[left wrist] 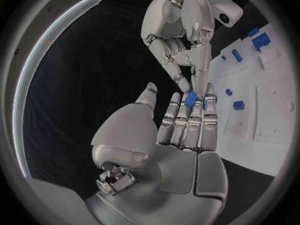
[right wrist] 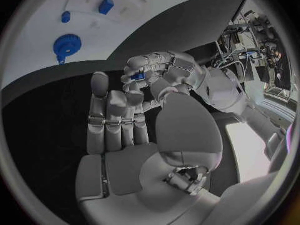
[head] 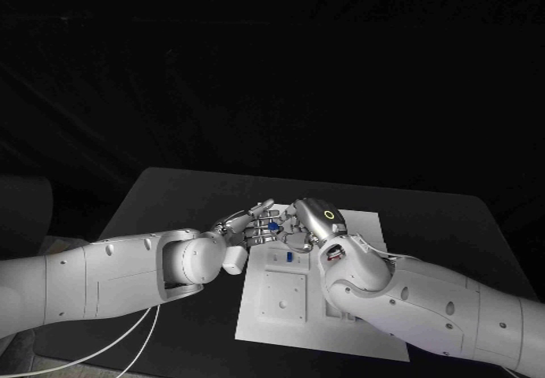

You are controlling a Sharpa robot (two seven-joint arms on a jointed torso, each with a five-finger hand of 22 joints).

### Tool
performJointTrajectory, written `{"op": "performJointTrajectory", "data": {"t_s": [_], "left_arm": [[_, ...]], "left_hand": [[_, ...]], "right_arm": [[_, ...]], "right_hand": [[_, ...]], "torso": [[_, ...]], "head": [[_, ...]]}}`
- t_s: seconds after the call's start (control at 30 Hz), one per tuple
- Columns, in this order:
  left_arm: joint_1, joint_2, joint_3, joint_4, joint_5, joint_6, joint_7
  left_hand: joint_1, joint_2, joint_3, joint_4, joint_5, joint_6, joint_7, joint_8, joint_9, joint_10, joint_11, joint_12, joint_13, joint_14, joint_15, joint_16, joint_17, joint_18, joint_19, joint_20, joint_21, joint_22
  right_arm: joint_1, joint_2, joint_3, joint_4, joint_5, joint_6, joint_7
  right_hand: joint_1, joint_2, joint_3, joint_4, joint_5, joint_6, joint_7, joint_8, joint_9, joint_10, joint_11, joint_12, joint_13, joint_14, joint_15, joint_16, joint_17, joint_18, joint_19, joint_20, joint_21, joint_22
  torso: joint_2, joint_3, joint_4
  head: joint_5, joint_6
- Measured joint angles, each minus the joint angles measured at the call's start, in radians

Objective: Assemble the parts on the task board

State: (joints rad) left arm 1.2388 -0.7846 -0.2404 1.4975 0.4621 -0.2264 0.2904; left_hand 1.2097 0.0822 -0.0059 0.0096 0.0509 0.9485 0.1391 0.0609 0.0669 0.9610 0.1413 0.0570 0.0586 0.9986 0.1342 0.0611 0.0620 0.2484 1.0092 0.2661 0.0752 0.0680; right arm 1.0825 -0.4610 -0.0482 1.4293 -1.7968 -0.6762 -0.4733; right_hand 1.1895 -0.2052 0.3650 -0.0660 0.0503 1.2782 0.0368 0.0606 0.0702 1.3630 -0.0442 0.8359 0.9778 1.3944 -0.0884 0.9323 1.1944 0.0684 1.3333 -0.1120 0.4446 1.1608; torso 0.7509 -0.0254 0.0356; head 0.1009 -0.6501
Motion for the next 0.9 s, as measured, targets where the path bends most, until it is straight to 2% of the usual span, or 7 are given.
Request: {"op": "performJointTrajectory", "data": {"t_s": [0.2,0.27,0.3,0.33,0.4,0.63,0.9], "left_arm": [[0.0,0.001,0.0,-0.003,0.0,0.0,-0.001],[0.0,0.001,0.0,-0.004,0.0,0.0,-0.001],[0.0,0.001,0.0,-0.004,0.0,0.0,-0.002],[0.0,0.001,0.0,-0.005,0.0,0.0,-0.002],[0.0,0.002,0.0,-0.005,0.0,0.001,-0.003],[0.0,0.002,0.0,-0.005,0.0,0.002,-0.005],[0.0,0.004,0.0,-0.001,0.0,0.008,-0.01]], "left_hand": [[0.0,0.0,0.0,0.0,0.0,0.0,0.0,0.0,0.0,0.0,0.0,0.0,0.0,0.0,0.0,0.0,0.0,0.0,0.006,-0.006,0.0,0.0],[-0.004,0.004,0.0,0.0,0.0,-0.004,0.004,0.0,0.0,-0.002,0.002,0.0,0.0,-0.009,0.009,0.0,0.0,0.0,0.005,-0.021,0.0,0.0],[-0.004,0.003,-0.002,-0.002,0.0,-0.004,0.004,0.0,0.0,-0.004,0.004,0.0,0.0,-0.013,0.013,0.0,0.0,-0.008,0.006,-0.03,0.0,0.0],[-0.006,0.002,-0.003,-0.003,0.0,-0.004,0.004,0.0,0.0,-0.004,0.004,0.0,0.0,-0.017,0.017,0.0,-0.001,-0.038,0.009,-0.047,0.0,0.0],[-0.008,0.0,-0.003,-0.003,0.0,-0.004,0.004,0.0,0.0,-0.004,0.004,0.0,0.0,-0.019,0.019,0.0,-0.001,-0.07,0.013,-0.067,0.0,0.0],[-0.008,0.0,-0.003,-0.003,0.0,-0.004,0.004,0.0,0.0,-0.007,0.007,0.0,0.0,-0.029,0.015,0.0,-0.001,-0.07,0.016,-0.074,0.0,0.0],[-0.008,-0.001,-0.003,-0.003,0.0,-0.009,0.009,0.0,0.0,-0.014,0.014,0.0,0.0,-0.034,0.02,0.0,-0.002,-0.07,0.013,-0.077,0.0,0.0]], "right_arm": [[0.0,-0.005,0.0,0.001,0.003,-0.012,0.006],[0.0,-0.006,0.0,0.001,0.004,-0.015,0.008],[0.0,-0.007,0.0,0.001,0.005,-0.015,0.009],[0.0,-0.007,0.0,0.001,0.006,-0.015,0.011],[0.0,-0.007,0.0,0.0,0.008,-0.015,0.014],[0.0,-0.005,0.0,-0.006,0.018,-0.01,0.024],[0.0,0.002,0.0,-0.011,0.026,0.003,0.036]], "right_hand": [[0.011,-0.011,-0.027,-0.006,0.0,-0.035,0.014,0.0,-0.001,-0.018,0.007,-0.019,-0.017,-0.012,0.005,-0.017,-0.01,0.0,0.0,0.002,-0.017,-0.002],[0.014,-0.014,-0.033,-0.012,0.0,-0.049,0.017,0.0,-0.001,-0.023,0.012,-0.024,-0.024,-0.017,0.01,-0.025,-0.015,0.0,-0.002,0.005,-0.023,-0.002],[0.015,-0.015,-0.037,-0.012,0.0,-0.054,0.019,0.0,-0.001,-0.026,0.015,-0.028,-0.027,-0.019,0.011,-0.028,-0.017,0.0,-0.003,0.006,-0.026,-0.003],[0.015,-0.015,-0.043,-0.012,0.0,-0.055,0.02,0.0,-0.001,-0.029,0.013,-0.029,-0.03,-0.02,0.012,-0.029,-0.019,0.0,-0.006,0.009,-0.027,-0.003],[0.015,-0.015,-0.058,-0.014,0.0,-0.066,0.024,0.0,-0.001,-0.038,0.016,-0.036,-0.038,-0.032,0.014,-0.037,-0.024,0.0,-0.008,0.011,-0.038,-0.004],[0.016,-0.014,-0.065,-0.017,0.0,-0.07,0.028,0.0,-0.001,-0.043,0.014,-0.036,-0.048,-0.035,0.017,-0.041,-0.031,0.0,-0.004,0.014,-0.042,-0.004],[0.03,0.0,-0.05,-0.025,0.0,-0.066,0.023,0.0,-0.001,-0.043,0.014,-0.036,-0.048,-0.035,0.017,-0.04,-0.031,0.0,-0.004,0.014,-0.046,0.0]], "torso": [[0.0,0.0,-0.0003],[0.0,-0.0001,-0.0005],[0.0,-0.0001,-0.0005],[0.0,-0.0001,-0.0005],[0.0,-0.0006,-0.0005],[0.0,-0.0005,0.0],[0.001,-0.0003,0.0009]], "head": [[0.0,0.0],[0.0,0.0],[0.0,0.0],[-0.001,-0.001],[-0.001,-0.002],[-0.004,-0.003],[-0.005,-0.006]]}}
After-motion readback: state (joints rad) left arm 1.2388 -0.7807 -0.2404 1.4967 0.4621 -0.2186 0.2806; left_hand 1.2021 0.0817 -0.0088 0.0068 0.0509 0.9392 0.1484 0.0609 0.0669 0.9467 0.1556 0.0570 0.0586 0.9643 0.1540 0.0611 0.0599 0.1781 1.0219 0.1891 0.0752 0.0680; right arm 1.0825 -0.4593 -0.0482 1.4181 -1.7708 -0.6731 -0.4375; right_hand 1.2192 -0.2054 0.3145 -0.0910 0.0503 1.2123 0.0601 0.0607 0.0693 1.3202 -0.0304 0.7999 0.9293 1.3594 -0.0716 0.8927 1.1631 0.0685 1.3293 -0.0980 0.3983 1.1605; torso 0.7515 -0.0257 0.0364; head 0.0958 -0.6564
